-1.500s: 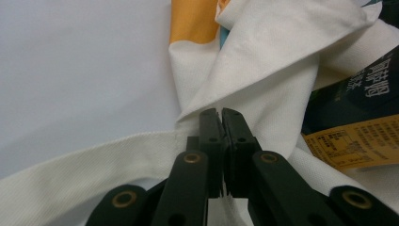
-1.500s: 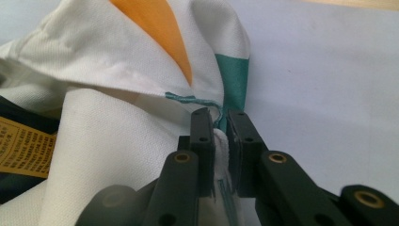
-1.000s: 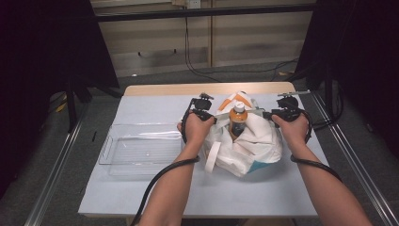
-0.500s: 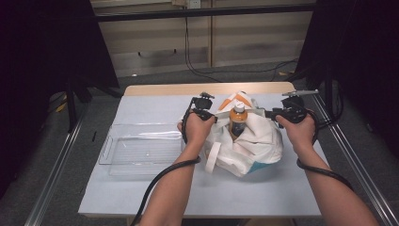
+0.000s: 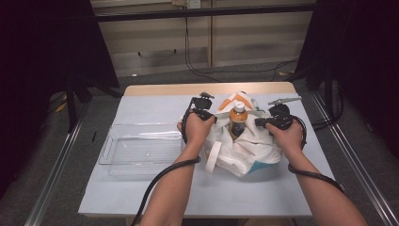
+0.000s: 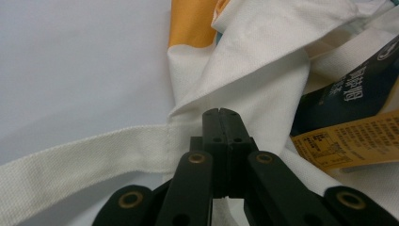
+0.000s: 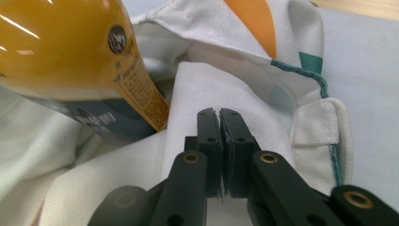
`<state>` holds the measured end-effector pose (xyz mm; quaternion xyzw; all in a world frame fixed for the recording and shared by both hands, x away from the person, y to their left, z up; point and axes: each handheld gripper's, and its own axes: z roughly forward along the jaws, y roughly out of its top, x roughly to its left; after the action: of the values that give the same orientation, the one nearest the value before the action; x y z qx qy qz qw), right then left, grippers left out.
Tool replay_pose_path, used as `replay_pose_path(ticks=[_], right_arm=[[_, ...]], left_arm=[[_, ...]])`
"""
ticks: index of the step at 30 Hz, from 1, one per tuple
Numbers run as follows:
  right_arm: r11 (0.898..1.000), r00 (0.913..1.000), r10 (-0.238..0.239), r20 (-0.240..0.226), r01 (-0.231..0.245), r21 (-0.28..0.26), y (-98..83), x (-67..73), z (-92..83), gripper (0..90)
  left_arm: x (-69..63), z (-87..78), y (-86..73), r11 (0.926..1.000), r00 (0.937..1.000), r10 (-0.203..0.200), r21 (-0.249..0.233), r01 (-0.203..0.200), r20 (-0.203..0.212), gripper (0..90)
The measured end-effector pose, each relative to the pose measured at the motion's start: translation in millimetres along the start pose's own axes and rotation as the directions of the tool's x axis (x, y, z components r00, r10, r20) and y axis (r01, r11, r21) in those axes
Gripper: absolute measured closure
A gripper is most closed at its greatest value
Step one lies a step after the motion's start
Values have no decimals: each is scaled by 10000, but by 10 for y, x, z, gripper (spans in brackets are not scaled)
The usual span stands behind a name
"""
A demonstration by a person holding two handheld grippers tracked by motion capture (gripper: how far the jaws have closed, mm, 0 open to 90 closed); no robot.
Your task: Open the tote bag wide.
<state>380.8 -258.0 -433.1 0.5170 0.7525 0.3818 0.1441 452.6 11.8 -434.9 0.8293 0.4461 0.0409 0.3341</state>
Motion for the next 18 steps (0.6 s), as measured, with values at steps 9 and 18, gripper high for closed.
replay_pose_path(ticks=[9,18], right_arm=[[9993,9994,-301,189,297,241,-74,-38,128,900],[9989,9988,-399,288,392,246,-114,-23,154,900]], left_arm=[[21,42,-33,9999,9999,-110,-99,110,20,900],[-19,-138,-2,9988,9999,-39,-484,43,98,876]])
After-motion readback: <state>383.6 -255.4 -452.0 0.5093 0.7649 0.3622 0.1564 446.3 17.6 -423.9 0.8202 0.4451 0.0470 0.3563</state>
